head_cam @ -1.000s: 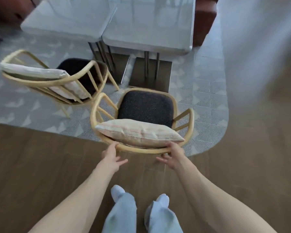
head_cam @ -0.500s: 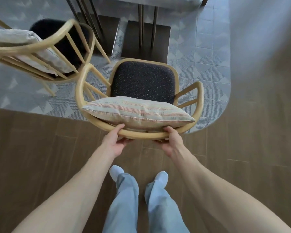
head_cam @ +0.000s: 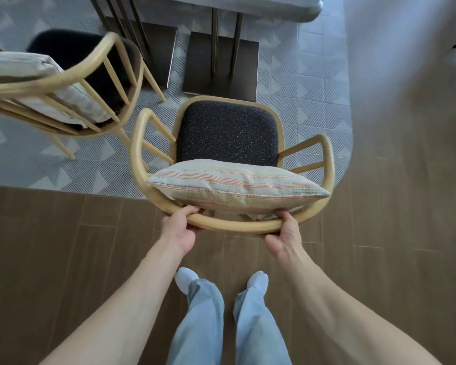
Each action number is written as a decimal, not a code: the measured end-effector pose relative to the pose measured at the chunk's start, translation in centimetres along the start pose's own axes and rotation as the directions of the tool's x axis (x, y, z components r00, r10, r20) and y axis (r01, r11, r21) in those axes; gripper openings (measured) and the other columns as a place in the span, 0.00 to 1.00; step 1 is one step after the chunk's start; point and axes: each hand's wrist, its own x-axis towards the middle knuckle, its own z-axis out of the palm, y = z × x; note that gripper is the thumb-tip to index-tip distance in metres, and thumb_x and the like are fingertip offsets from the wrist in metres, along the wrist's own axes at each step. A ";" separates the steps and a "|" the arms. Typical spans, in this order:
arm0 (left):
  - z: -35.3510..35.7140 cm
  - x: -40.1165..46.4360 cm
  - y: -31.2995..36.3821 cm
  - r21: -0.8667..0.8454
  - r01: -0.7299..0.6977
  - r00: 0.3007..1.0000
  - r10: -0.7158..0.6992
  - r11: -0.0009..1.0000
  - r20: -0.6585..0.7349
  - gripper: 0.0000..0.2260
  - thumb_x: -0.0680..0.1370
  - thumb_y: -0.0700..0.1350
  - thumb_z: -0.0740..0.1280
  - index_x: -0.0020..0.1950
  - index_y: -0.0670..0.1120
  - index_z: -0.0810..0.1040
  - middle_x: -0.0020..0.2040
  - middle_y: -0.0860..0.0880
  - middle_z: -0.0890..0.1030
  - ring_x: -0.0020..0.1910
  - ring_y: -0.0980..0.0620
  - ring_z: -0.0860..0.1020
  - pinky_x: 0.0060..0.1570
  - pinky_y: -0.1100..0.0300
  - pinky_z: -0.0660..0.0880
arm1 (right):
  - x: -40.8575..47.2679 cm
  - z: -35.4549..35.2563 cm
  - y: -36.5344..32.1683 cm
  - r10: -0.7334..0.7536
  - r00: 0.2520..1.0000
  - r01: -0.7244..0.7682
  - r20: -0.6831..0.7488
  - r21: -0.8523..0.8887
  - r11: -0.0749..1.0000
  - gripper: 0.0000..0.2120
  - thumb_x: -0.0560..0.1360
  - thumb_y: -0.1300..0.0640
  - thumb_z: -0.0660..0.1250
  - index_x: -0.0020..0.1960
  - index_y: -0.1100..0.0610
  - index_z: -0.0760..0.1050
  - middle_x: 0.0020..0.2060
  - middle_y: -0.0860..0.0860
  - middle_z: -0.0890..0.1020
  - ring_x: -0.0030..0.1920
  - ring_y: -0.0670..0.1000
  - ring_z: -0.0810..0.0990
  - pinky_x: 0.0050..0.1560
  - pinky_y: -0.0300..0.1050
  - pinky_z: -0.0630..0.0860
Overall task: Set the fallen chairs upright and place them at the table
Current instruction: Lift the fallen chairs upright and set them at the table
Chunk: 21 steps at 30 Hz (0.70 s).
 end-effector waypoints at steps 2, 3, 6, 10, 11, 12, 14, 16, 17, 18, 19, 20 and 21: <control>0.1 0.4 0.2 0.015 0.020 1.000 -0.020 1.000 -0.020 0.26 0.74 0.25 0.65 0.72 0.38 0.69 0.63 0.34 0.79 0.62 0.36 0.79 0.62 0.32 0.74 | 0.1 0.0 -0.2 -0.006 1.000 0.006 -0.008 -0.012 1.000 0.09 0.79 0.65 0.60 0.57 0.59 0.75 0.53 0.59 0.82 0.56 0.62 0.80 0.51 0.73 0.76; 0.2 0.6 0.2 0.021 0.027 0.999 -0.027 0.999 -0.029 0.27 0.73 0.24 0.65 0.71 0.37 0.69 0.63 0.34 0.79 0.63 0.36 0.78 0.63 0.33 0.73 | 0.1 0.0 -0.3 -0.006 1.000 0.006 -0.015 -0.026 1.000 0.06 0.78 0.65 0.60 0.52 0.59 0.74 0.49 0.58 0.80 0.54 0.60 0.78 0.49 0.72 0.76; 0.2 0.7 0.6 0.031 0.027 0.999 -0.026 0.999 -0.038 0.22 0.72 0.23 0.64 0.65 0.34 0.72 0.62 0.33 0.79 0.58 0.38 0.80 0.64 0.34 0.73 | 0.2 0.0 0.0 -0.003 1.000 0.003 -0.005 -0.019 1.000 0.06 0.78 0.67 0.59 0.48 0.59 0.72 0.42 0.58 0.76 0.48 0.58 0.78 0.44 0.71 0.77; 0.4 1.0 2.9 0.011 -0.006 1.000 0.006 1.000 -0.019 0.19 0.72 0.22 0.63 0.61 0.33 0.74 0.54 0.33 0.80 0.47 0.38 0.80 0.62 0.31 0.73 | 0.3 1.4 1.2 -0.015 0.999 0.014 0.036 0.016 1.000 0.10 0.78 0.69 0.57 0.54 0.59 0.72 0.47 0.58 0.79 0.54 0.60 0.81 0.42 0.69 0.78; 0.4 1.2 3.5 0.001 -0.016 1.000 0.016 1.000 -0.013 0.20 0.72 0.22 0.63 0.62 0.34 0.74 0.52 0.33 0.80 0.44 0.38 0.81 0.60 0.31 0.74 | 0.4 2.0 1.5 -0.017 0.999 0.016 0.046 0.021 1.000 0.11 0.78 0.69 0.57 0.56 0.58 0.72 0.49 0.58 0.80 0.56 0.61 0.81 0.40 0.68 0.79; 0.5 1.5 4.4 -0.007 -0.025 1.000 0.025 1.000 -0.008 0.21 0.72 0.22 0.63 0.63 0.35 0.74 0.51 0.34 0.80 0.43 0.39 0.80 0.59 0.31 0.74 | 0.6 2.8 1.7 -0.018 0.998 0.016 0.063 0.032 0.999 0.12 0.78 0.69 0.56 0.57 0.58 0.72 0.50 0.58 0.81 0.57 0.61 0.81 0.37 0.66 0.80; 0.7 2.1 6.1 -0.020 -0.034 0.999 0.034 0.999 0.007 0.23 0.73 0.22 0.62 0.64 0.39 0.73 0.53 0.35 0.80 0.44 0.39 0.80 0.54 0.32 0.76 | 1.0 4.4 2.1 -0.019 0.996 0.016 0.090 0.036 0.999 0.11 0.78 0.69 0.55 0.53 0.58 0.73 0.49 0.58 0.81 0.55 0.61 0.80 0.36 0.64 0.81; 1.0 2.6 7.9 -0.031 -0.037 0.999 0.037 0.999 0.016 0.24 0.73 0.22 0.62 0.66 0.38 0.73 0.55 0.35 0.79 0.44 0.40 0.80 0.45 0.36 0.77 | 1.4 6.3 2.3 -0.016 0.995 0.015 0.102 0.009 1.000 0.10 0.78 0.69 0.55 0.51 0.57 0.72 0.50 0.58 0.80 0.57 0.61 0.79 0.42 0.67 0.77; 1.2 3.0 8.6 -0.033 -0.040 0.999 0.040 0.999 0.014 0.24 0.73 0.22 0.62 0.67 0.37 0.72 0.53 0.35 0.79 0.43 0.40 0.80 0.41 0.38 0.77 | 1.7 7.2 2.3 -0.014 0.994 0.015 0.112 -0.006 1.000 0.10 0.78 0.68 0.55 0.51 0.57 0.72 0.49 0.57 0.80 0.59 0.61 0.78 0.44 0.68 0.75; 1.4 3.3 9.3 -0.035 -0.047 0.999 0.047 0.998 0.007 0.23 0.73 0.23 0.62 0.67 0.37 0.72 0.52 0.35 0.79 0.42 0.40 0.80 0.39 0.39 0.77 | 2.0 8.1 2.2 -0.014 0.992 0.017 0.125 -0.023 1.000 0.10 0.78 0.68 0.55 0.50 0.57 0.72 0.49 0.57 0.80 0.60 0.61 0.78 0.45 0.70 0.75; 1.7 3.7 9.8 -0.040 -0.052 0.999 0.052 0.998 -0.002 0.22 0.73 0.23 0.62 0.66 0.37 0.72 0.51 0.35 0.79 0.42 0.40 0.80 0.39 0.40 0.77 | 2.3 8.8 2.1 -0.011 0.991 0.016 0.136 -0.040 0.999 0.10 0.78 0.68 0.55 0.48 0.58 0.72 0.48 0.57 0.80 0.60 0.61 0.78 0.46 0.70 0.74; 2.0 4.0 10.4 -0.045 -0.058 0.998 0.058 0.997 -0.008 0.21 0.73 0.23 0.62 0.63 0.37 0.73 0.51 0.36 0.79 0.43 0.40 0.79 0.40 0.40 0.77 | 2.7 9.6 1.9 -0.007 0.989 0.014 0.144 -0.046 0.999 0.10 0.78 0.68 0.55 0.47 0.58 0.72 0.48 0.57 0.80 0.60 0.61 0.78 0.46 0.71 0.75; 2.4 4.4 11.0 -0.051 -0.063 0.998 0.062 0.997 -0.012 0.18 0.73 0.23 0.63 0.59 0.38 0.74 0.52 0.36 0.79 0.43 0.41 0.79 0.42 0.40 0.77 | 3.1 10.6 1.8 -0.004 0.989 0.010 0.150 -0.043 0.999 0.10 0.78 0.68 0.55 0.46 0.58 0.73 0.47 0.57 0.80 0.59 0.61 0.78 0.48 0.71 0.75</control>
